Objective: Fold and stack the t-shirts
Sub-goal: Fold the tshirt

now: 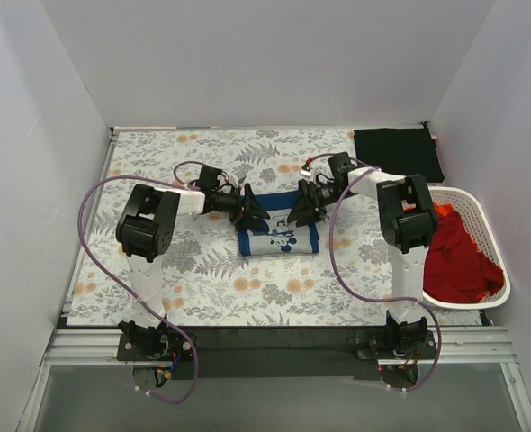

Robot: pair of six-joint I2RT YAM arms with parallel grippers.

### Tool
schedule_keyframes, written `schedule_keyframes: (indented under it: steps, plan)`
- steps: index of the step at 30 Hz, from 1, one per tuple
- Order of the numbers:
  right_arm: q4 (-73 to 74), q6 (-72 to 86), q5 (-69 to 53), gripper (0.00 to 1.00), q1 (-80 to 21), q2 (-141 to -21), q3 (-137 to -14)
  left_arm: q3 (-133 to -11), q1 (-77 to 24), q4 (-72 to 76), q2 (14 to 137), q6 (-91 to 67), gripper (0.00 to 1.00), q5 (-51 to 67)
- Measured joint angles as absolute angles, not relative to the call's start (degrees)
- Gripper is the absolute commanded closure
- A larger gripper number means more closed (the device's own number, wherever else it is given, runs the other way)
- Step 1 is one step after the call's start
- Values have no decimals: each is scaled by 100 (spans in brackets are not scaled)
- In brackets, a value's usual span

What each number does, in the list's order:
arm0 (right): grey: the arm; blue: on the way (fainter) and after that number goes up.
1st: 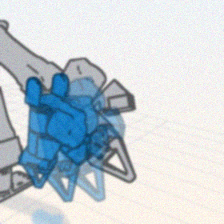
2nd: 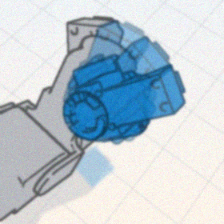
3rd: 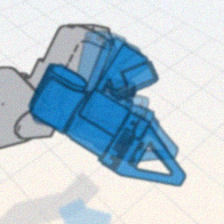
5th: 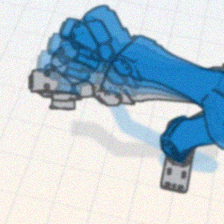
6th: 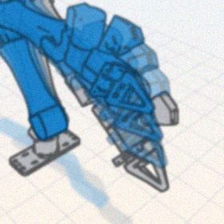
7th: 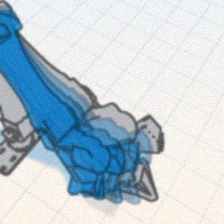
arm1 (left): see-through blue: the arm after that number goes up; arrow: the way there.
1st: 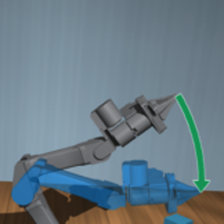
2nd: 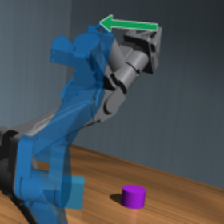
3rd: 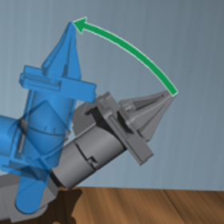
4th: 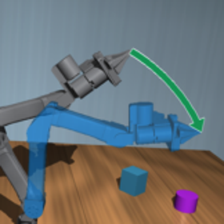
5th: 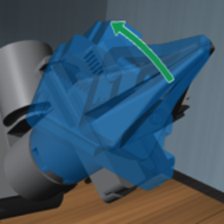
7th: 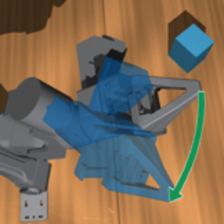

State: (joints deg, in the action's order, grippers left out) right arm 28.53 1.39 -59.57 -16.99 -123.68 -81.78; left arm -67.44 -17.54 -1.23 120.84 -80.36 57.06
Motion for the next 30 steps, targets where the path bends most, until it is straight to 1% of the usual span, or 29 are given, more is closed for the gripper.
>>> schedule_keyframes:
  steps: [4, 6, 10, 13, 15, 17, 20, 23, 24, 26, 30]
  plan:
    - [2847, 110, -5817, 10, -1527, -12252, -8213, -6772, -1717, -167, 11981, -7837, 41, 5837]
    - [2810, 167, -5734, 8, -1494, -12025, -8121, -6646, -1708, -180, 11736, -7745, 40, 5918]
    - [2508, 657, -5743, 2, -1568, -11069, -7555, -6169, -1728, -266, 10634, -7697, 38, 6093]
    - [1988, 1234, -5859, 2, -1835, -10318, -6960, -5957, -1898, -137, 9935, -7771, 37, 6139]
    - [1570, 1605, -5940, 2, -2040, -10119, -6683, -5804, -2088, 58, 9747, -7870, 36, 6130]
    - [1194, 1922, -5970, 2, -2244, -10160, -6455, -5673, -2241, 257, 9784, -7955, 36, 6099]
    - [709, 2283, -5909, 2, -2412, -10457, -6069, -5435, -2436, 681, 10191, -8200, 36, 5981]
    - [366, 2508, -5688, 2, -2379, -11017, -5802, -5175, -2427, 1050, 10840, -8517, 36, 5863]
    - [217, 2606, -5898, 2, -2320, -11177, -5741, -5078, -2412, 1164, 11045, -8637, 36, 5979]
    - [64, 2694, -6055, 2, -2211, -11203, -5673, -4919, -2316, 1354, 11266, -8772, 36, 6018]
    - [-239, 2724, -6224, 2, -2102, -11212, -5520, -4906, -2246, 1505, 11279, -8895, 36, 6031]
